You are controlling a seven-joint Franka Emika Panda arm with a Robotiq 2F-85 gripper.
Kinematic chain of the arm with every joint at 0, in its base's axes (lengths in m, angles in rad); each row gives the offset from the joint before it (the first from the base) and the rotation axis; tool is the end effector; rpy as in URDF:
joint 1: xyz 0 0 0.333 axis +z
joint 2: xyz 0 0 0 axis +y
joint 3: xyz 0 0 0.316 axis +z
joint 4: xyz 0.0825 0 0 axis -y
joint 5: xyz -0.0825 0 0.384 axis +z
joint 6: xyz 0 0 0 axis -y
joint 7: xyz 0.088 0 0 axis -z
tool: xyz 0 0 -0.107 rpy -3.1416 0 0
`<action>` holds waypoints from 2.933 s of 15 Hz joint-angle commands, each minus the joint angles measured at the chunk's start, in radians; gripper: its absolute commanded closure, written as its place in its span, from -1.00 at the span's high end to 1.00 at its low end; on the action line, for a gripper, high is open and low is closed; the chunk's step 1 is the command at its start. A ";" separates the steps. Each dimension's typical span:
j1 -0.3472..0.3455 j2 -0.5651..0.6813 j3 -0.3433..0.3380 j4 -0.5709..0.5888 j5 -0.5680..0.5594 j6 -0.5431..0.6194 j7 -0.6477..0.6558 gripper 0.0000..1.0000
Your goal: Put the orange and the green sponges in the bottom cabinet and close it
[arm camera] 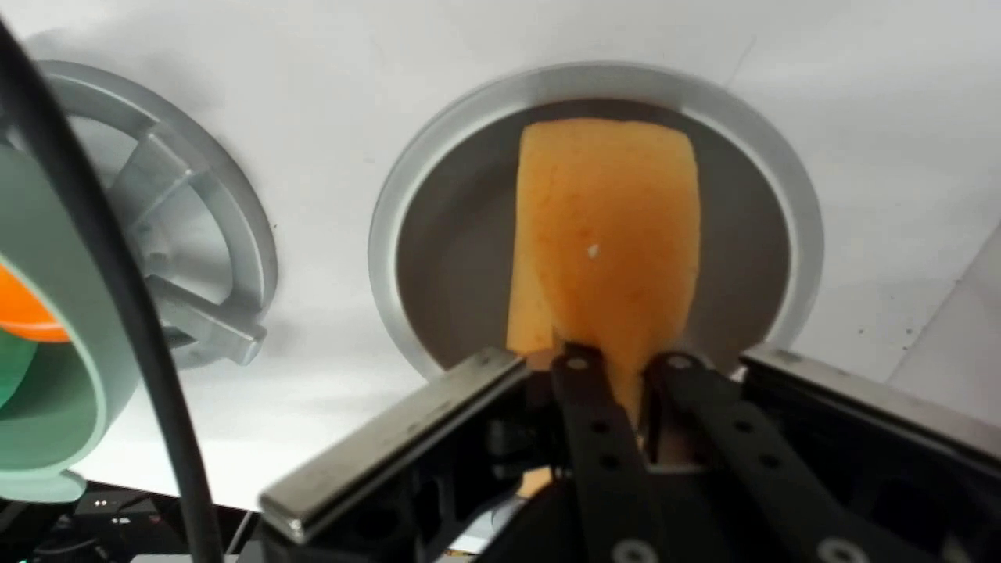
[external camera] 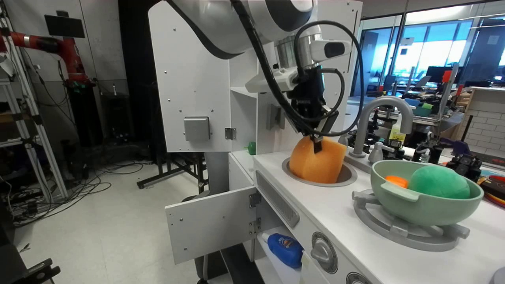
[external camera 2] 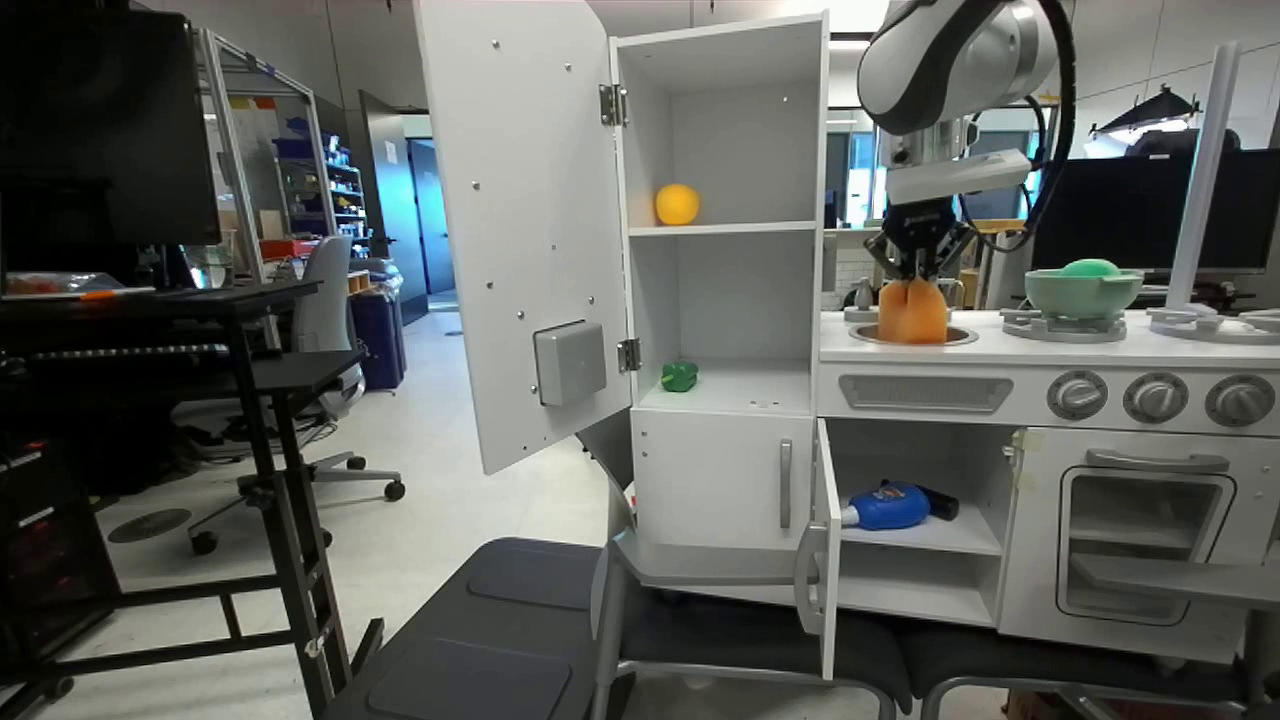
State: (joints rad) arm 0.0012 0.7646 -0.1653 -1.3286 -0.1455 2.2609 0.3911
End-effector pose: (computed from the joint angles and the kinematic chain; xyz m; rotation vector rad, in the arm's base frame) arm 0.7510 -0.0973 0.2991 2.8556 -0.6034 0.2934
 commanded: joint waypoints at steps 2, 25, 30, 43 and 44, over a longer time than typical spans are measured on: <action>-0.002 -0.229 0.014 -0.228 0.008 0.023 -0.087 -0.95; 0.009 -0.716 0.195 -1.132 -0.155 0.324 -0.196 -0.95; 0.063 -0.538 0.119 -1.107 -0.409 0.493 0.138 -0.95; 0.299 -0.021 -0.102 -0.682 -0.759 0.606 0.806 -0.95; 0.304 0.023 -0.117 -0.647 -0.758 0.624 0.826 -0.95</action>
State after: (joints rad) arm 0.2595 0.6950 -0.2245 -2.0720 -0.8644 2.8456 1.1257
